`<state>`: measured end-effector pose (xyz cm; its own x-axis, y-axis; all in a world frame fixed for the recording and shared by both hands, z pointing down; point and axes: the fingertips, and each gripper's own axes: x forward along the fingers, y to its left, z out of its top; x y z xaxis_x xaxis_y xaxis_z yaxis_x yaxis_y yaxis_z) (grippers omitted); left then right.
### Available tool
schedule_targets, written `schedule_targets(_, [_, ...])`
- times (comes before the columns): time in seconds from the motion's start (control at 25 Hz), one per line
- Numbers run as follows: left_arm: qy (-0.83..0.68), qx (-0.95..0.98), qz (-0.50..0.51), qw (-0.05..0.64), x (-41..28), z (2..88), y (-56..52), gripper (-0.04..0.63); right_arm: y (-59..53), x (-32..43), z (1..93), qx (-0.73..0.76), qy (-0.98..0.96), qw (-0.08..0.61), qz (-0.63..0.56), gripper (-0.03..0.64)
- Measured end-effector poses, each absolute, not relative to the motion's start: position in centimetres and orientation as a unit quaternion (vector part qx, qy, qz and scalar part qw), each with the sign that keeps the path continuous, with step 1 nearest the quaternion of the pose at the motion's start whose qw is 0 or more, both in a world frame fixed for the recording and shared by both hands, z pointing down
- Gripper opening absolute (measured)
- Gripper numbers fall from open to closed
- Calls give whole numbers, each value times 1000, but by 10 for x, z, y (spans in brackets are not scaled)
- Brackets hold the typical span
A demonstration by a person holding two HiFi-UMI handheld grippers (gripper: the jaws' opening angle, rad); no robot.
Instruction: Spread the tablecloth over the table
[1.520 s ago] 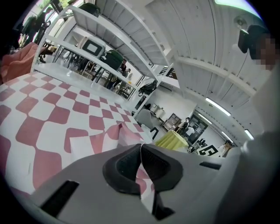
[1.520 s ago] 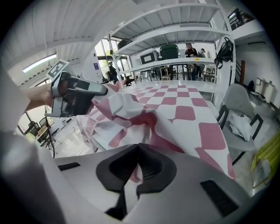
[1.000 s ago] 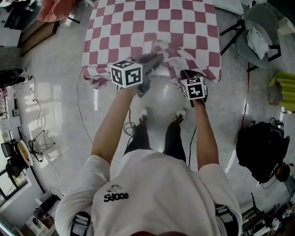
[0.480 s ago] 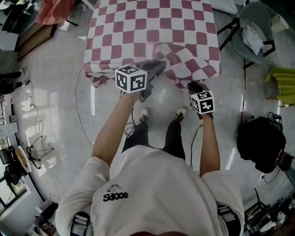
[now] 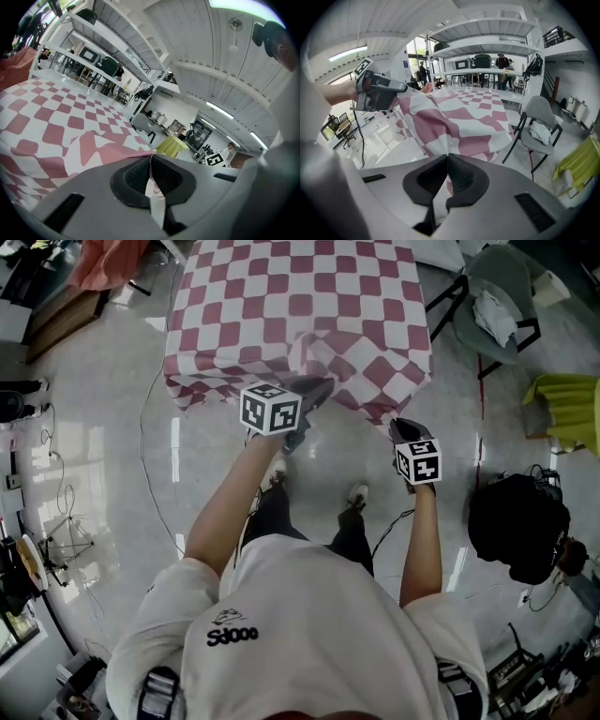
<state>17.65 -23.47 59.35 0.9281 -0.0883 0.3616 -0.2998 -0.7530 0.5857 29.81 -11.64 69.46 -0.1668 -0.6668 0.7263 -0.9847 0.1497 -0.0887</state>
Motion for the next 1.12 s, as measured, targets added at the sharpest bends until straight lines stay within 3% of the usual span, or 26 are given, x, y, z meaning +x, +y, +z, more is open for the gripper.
schedule_targets(0.4, [-199, 894, 158, 369, 180, 654, -164, 29, -75, 333, 704, 531, -759, 279, 253, 25])
schedule_targets(1.12, [-211, 854, 218, 424, 200, 806, -103, 29, -36, 372, 817, 534, -730, 325, 276, 25])
